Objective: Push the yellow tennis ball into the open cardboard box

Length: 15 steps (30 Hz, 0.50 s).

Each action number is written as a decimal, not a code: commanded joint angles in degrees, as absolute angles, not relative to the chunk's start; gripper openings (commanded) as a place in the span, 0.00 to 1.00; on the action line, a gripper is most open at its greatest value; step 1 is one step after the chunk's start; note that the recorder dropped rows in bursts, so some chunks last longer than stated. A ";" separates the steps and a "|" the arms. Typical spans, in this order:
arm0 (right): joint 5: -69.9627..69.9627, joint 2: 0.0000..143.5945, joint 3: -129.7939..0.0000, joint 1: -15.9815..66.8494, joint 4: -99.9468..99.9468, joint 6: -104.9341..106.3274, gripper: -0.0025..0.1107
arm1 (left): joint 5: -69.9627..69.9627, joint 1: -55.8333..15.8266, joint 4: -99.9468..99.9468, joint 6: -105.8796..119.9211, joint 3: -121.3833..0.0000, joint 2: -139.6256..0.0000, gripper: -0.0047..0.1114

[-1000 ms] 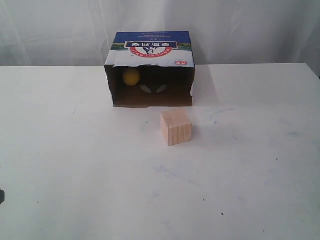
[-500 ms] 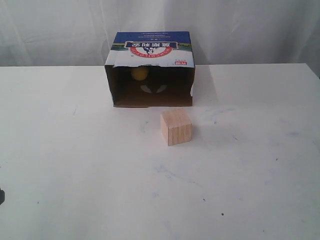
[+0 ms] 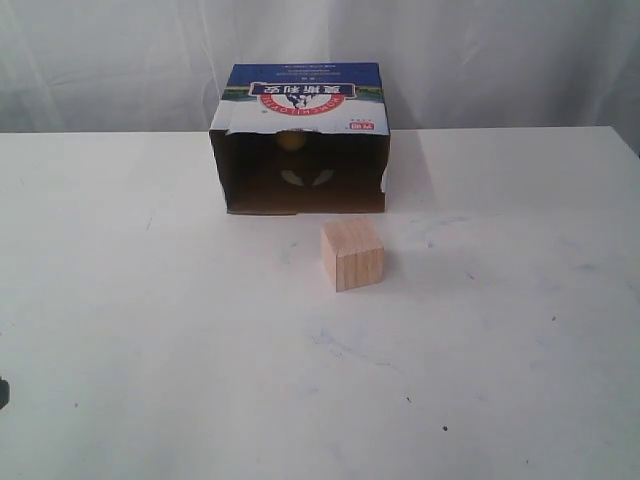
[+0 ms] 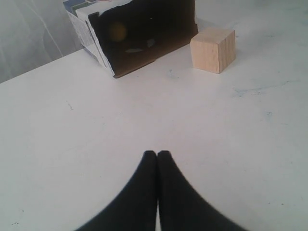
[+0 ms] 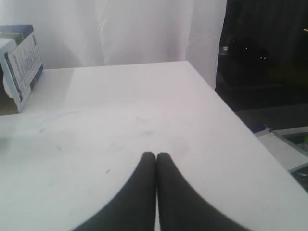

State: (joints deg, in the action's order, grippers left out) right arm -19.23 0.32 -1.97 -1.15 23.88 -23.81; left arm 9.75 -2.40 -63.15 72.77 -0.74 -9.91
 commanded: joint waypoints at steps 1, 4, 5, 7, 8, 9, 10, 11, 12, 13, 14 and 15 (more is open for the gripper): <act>-19.46 0.00 0.00 -3.85 14.34 -13.40 0.02 | 10.16 -2.26 -64.27 72.36 -0.51 -9.65 0.04; -19.99 0.00 0.00 -6.35 13.33 -8.10 0.02 | 10.16 -2.26 -64.27 72.36 -0.51 -9.65 0.04; -19.99 0.00 0.00 -7.15 13.23 -7.03 0.02 | 10.16 -2.26 -64.27 72.36 -0.51 -9.65 0.04; -19.99 0.00 0.00 -8.66 10.34 -4.18 0.02 | 10.16 -2.26 -64.27 72.36 -0.51 -9.65 0.04; -19.99 0.00 0.00 -9.54 7.79 -2.00 0.02 | 10.16 -2.26 -64.27 72.36 -0.51 -9.65 0.04; -19.99 0.00 0.00 -10.32 4.75 0.00 0.02 | 10.16 -2.26 -64.27 72.36 -0.51 -9.65 0.04; -19.35 0.00 0.00 -11.34 2.12 2.46 0.02 | 10.16 -2.26 -64.27 72.36 -0.51 -9.65 0.04; -18.68 0.00 0.00 -12.42 0.00 4.89 0.02 | 10.16 -2.26 -64.27 72.36 -0.51 -9.65 0.04; -17.97 0.00 0.00 -13.41 -0.92 6.47 0.02 | 10.16 -2.26 -64.27 72.36 -0.51 -9.65 0.04; -17.54 0.00 0.00 -14.34 -0.92 7.60 0.02 | 10.16 -2.26 -64.27 72.36 -0.51 -9.65 0.04; -17.54 0.00 0.00 -15.15 -0.54 7.73 0.02 | 10.16 -2.26 -64.27 72.36 -0.51 -9.65 0.04; -17.64 0.00 0.00 -15.57 -0.43 7.73 0.02 | 10.16 -2.26 -64.27 72.36 -0.51 -9.65 0.04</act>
